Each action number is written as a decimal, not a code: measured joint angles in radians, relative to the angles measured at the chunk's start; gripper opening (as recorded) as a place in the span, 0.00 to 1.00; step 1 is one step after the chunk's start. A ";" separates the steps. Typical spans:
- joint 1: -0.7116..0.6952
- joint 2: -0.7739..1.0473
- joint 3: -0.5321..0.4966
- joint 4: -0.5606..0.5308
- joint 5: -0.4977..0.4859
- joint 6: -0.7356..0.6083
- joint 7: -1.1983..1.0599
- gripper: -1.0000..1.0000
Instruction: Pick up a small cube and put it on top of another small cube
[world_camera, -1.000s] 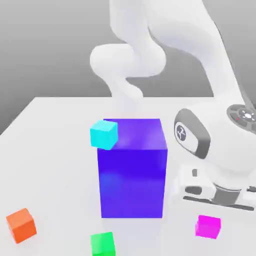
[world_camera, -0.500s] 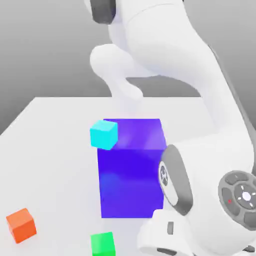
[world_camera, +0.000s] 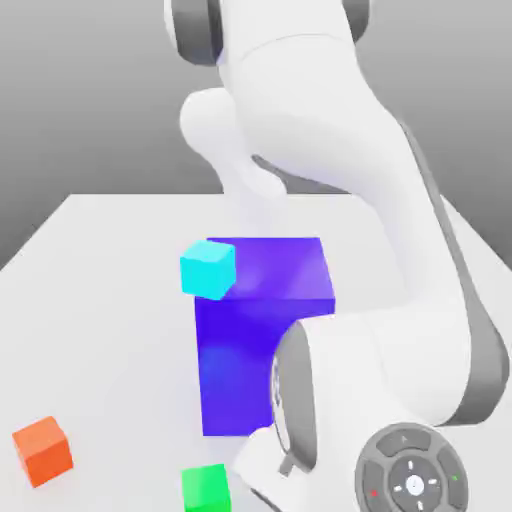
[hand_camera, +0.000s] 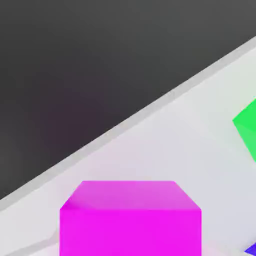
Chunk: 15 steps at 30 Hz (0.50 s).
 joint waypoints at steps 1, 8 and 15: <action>0.003 -0.011 -0.014 -0.018 0.012 0.012 0.053 0.00; 0.035 -0.127 -0.097 -0.155 0.082 0.140 0.427 0.00; 0.078 -0.284 -0.174 -0.317 0.133 0.326 0.788 0.00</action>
